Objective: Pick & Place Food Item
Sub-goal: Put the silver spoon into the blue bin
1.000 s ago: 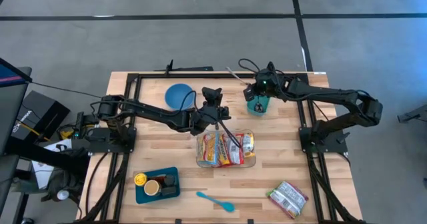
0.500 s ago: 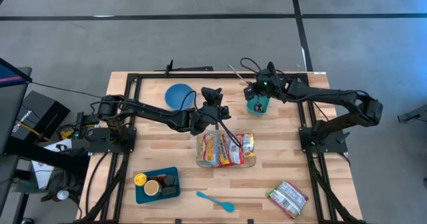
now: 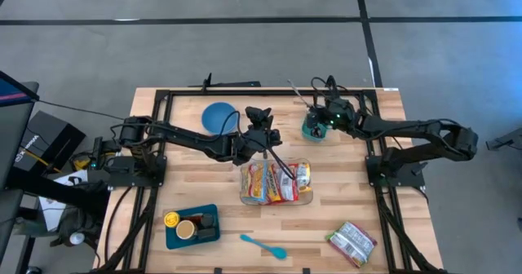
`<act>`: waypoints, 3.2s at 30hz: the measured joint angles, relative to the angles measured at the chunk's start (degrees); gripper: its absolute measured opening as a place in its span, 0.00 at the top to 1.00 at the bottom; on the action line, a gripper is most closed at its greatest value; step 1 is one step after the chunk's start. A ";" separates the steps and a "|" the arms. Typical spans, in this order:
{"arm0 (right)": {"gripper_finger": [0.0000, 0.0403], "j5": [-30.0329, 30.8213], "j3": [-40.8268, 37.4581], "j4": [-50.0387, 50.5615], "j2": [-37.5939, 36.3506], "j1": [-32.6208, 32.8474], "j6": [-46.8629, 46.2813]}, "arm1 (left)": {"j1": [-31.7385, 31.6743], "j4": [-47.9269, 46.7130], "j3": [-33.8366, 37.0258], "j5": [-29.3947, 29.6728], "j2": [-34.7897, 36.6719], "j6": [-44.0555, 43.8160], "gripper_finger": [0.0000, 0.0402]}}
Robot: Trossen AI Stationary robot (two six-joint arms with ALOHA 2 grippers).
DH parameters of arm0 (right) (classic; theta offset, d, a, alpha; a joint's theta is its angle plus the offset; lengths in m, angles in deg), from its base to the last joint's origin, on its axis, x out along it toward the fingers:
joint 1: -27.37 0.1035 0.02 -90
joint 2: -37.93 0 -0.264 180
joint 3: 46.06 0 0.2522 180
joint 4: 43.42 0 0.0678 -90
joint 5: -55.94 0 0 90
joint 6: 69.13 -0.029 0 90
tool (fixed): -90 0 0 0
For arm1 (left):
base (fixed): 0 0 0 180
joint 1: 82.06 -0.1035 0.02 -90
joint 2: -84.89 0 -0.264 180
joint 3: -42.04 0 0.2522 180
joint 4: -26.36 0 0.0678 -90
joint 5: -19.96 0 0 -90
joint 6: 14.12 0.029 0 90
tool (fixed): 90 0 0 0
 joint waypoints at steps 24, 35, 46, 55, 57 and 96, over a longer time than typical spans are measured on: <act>0.99 1.98 -17.47 -19.16 -0.61 -0.23 -16.49 | 0.00 0.01 -0.02 -0.32 0.00 -0.43 0.61; 0.99 5.02 -20.16 -21.31 -0.61 1.77 -21.78 | 0.00 0.02 -0.02 -0.34 0.00 -0.43 0.61; 0.99 6.48 -21.14 -21.18 -0.61 2.54 -23.80 | 0.00 0.02 -0.02 -0.34 0.00 -2.65 0.61; 0.99 4.91 -21.14 -21.14 0.53 2.86 -25.19 | 0.00 0.02 -0.02 -0.34 0.00 -3.18 0.61; 0.99 4.95 -21.14 -21.34 1.64 2.86 -26.27 | 0.00 0.02 -0.02 -0.34 0.00 -3.19 0.61; 0.97 3.18 -21.14 -39.59 15.94 2.69 -30.06 | 0.00 -0.01 -0.02 -0.34 0.00 -3.19 0.61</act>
